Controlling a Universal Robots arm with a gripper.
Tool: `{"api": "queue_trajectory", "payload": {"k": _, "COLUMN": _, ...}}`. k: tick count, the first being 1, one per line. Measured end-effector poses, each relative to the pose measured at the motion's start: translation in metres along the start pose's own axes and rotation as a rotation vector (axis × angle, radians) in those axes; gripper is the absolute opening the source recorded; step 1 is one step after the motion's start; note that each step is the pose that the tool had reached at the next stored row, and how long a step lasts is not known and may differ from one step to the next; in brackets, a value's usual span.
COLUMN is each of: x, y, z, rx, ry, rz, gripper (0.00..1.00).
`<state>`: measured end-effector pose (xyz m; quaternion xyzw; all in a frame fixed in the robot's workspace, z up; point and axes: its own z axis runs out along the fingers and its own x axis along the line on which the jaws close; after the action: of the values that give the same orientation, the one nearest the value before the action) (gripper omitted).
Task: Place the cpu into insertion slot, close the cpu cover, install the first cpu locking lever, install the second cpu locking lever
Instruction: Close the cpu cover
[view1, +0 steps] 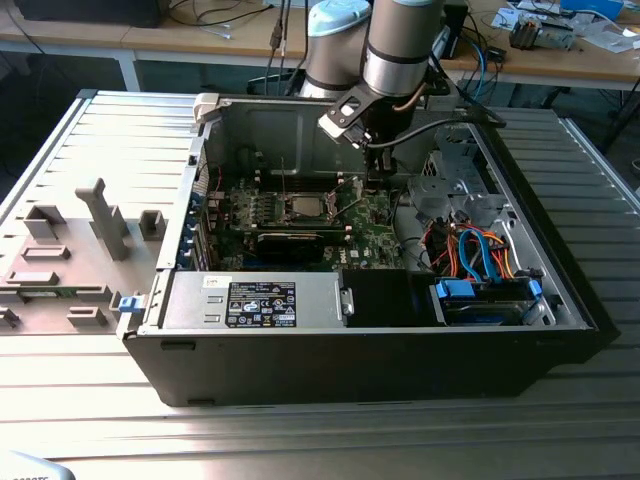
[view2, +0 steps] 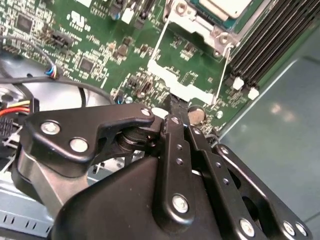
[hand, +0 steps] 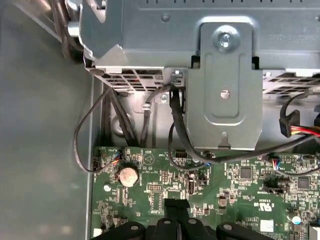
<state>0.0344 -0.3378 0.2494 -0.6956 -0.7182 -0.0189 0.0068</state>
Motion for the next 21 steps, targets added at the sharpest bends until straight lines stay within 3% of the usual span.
{"api": "queue_trajectory", "payload": {"k": 10, "x": 0.0013, "y": -0.0378, "z": -0.0005, "rx": -0.0029, "ry": 0.0079, "rz": 0.000, "gripper": 0.11}}
{"api": "queue_trajectory", "payload": {"k": 13, "x": 0.0013, "y": -0.0411, "z": -0.0004, "rx": -0.0026, "ry": 0.0079, "rz": 0.000, "gripper": 0.11}}
{"api": "queue_trajectory", "payload": {"k": 15, "x": 0.0013, "y": -0.0413, "z": 0.0003, "rx": 0.0051, "ry": 0.0069, "rz": 0.000, "gripper": 0.11}}
{"api": "queue_trajectory", "payload": {"k": 18, "x": 0.0013, "y": -0.0424, "z": 0.0012, "rx": 0.0212, "ry": 0.0009, "rz": 0.001, "gripper": 0.11}}
{"api": "queue_trajectory", "payload": {"k": 21, "x": 0.0014, "y": -0.0461, "z": 0.0016, "rx": 0.0240, "ry": 0.0006, "rz": 0.001, "gripper": 0.11}}
